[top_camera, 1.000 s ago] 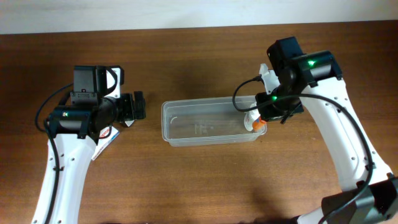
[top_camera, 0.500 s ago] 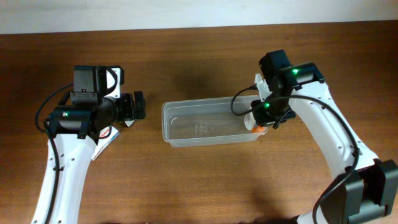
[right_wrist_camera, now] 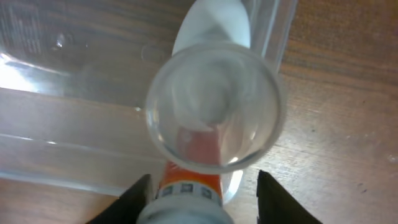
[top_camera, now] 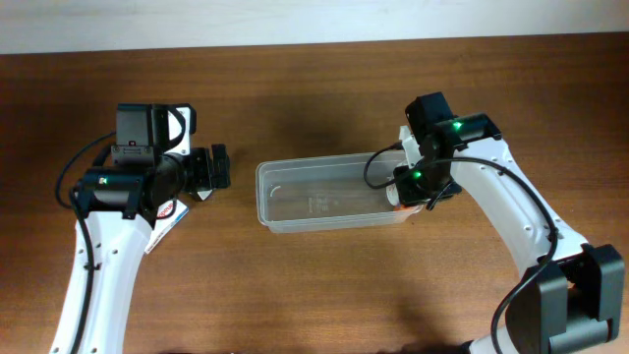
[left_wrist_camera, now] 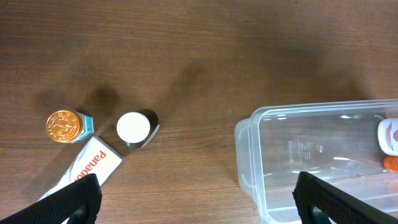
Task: Pack container
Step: 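Place the orange tube into the container beside the white bottle, then grasp the dark white-capped bottle with the left gripper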
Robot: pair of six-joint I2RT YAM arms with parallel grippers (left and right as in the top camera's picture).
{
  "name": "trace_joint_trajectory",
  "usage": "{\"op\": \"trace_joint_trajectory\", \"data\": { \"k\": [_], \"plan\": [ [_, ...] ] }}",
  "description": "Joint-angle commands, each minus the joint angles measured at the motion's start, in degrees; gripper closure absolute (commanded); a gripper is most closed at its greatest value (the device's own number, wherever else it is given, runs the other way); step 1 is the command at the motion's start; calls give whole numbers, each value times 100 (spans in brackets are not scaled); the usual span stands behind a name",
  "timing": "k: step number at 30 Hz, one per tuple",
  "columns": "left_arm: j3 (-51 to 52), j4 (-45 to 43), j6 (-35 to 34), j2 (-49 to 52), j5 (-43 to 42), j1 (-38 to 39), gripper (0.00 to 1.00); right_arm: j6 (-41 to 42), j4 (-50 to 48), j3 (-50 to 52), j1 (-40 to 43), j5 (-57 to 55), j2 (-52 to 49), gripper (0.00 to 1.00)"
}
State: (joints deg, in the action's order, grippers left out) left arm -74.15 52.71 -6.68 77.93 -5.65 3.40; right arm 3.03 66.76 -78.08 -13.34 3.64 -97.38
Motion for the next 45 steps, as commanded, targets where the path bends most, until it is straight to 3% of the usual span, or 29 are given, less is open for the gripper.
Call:
{"op": "trace_joint_trajectory", "data": {
  "k": [1, 10, 16, 20, 22, 25, 27, 34, 45],
  "plan": [
    [-122, -15, 72, 13, -59, -31, 1, 39, -17, 28, -52, -90, -31, 52],
    [-122, -15, 72, 13, -59, -31, 1, 13, -15, -4, -52, -92, 11, 46],
    [-122, -15, 74, 13, -59, -31, 1, -588, 256, -619, -52, 195, 645, 42],
    [-122, -15, 72, 13, -59, -31, 1, -160, 306, -1167, 85, -90, 1211, 40],
    [-122, -13, 72, 13, -59, -31, 1, 304, 284, -1327, 345, -459, 1480, 35],
    [-122, -44, 107, 13, -59, -31, 1, 688, 295, -1353, 935, -590, 1762, 14],
    [-136, -94, 273, 13, 0, -31, 1, 693, 444, -1353, 1416, -492, 1797, 9],
    [-761, 59, 262, 376, 459, -321, 1, 688, 1086, -1113, 2385, -269, 1456, 9],
    [-1093, 225, -2, 1976, 542, -675, 1, 629, 1045, -667, 2463, -146, 946, 9]
  ]
}}
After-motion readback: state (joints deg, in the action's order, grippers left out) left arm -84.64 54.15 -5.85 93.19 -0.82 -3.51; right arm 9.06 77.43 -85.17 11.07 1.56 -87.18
